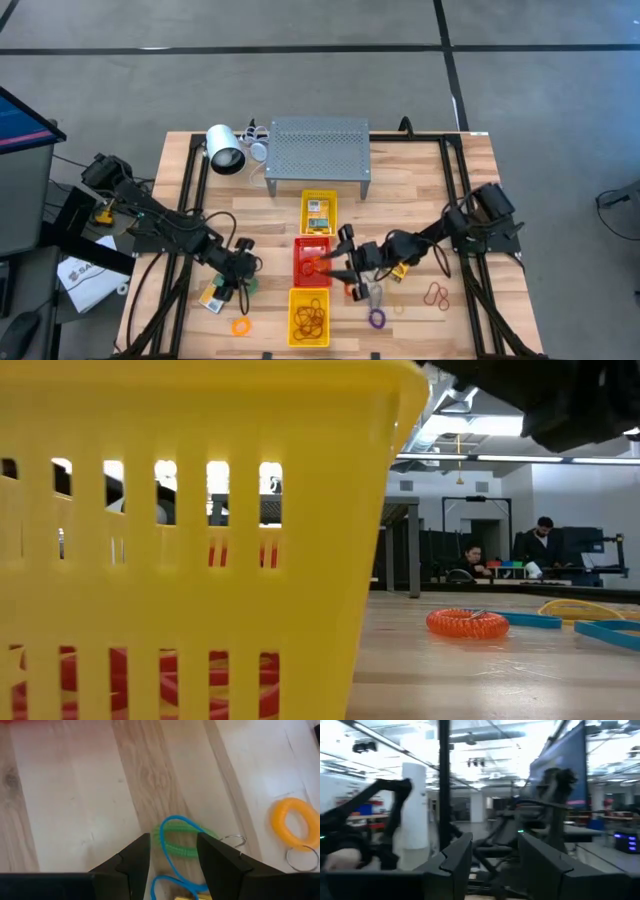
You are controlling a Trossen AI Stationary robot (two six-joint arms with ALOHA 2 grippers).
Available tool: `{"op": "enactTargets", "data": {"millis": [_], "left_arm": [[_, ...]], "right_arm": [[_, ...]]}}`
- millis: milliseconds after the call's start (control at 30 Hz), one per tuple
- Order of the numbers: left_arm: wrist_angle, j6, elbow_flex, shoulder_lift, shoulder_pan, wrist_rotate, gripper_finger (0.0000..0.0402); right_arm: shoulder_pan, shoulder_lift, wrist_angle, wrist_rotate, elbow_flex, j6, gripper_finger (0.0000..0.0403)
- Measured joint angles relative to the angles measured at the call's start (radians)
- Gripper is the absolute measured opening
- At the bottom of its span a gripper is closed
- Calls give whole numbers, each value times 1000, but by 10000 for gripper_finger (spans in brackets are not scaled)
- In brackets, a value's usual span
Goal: Pick & Place Office Desk Supplies
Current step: Put the blue rubber band into the bottom yellow bin
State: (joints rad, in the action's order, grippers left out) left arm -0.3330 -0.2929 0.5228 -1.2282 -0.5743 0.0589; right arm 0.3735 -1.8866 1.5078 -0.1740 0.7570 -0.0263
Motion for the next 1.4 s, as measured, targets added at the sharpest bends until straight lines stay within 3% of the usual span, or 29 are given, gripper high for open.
{"op": "enactTargets", "data": {"millis": [567,1167,1400], "left_arm": [[51,26,0,-2,0,46,158],[102,26,0,-161,0,37,158],[112,44,0,-144,9,19,120]], "right_arm": [[-49,0,-11,-7,0,0,155],[-44,0,-31,-6,0,1,155],[-44,0,-34,-5,0,3,155]]}}
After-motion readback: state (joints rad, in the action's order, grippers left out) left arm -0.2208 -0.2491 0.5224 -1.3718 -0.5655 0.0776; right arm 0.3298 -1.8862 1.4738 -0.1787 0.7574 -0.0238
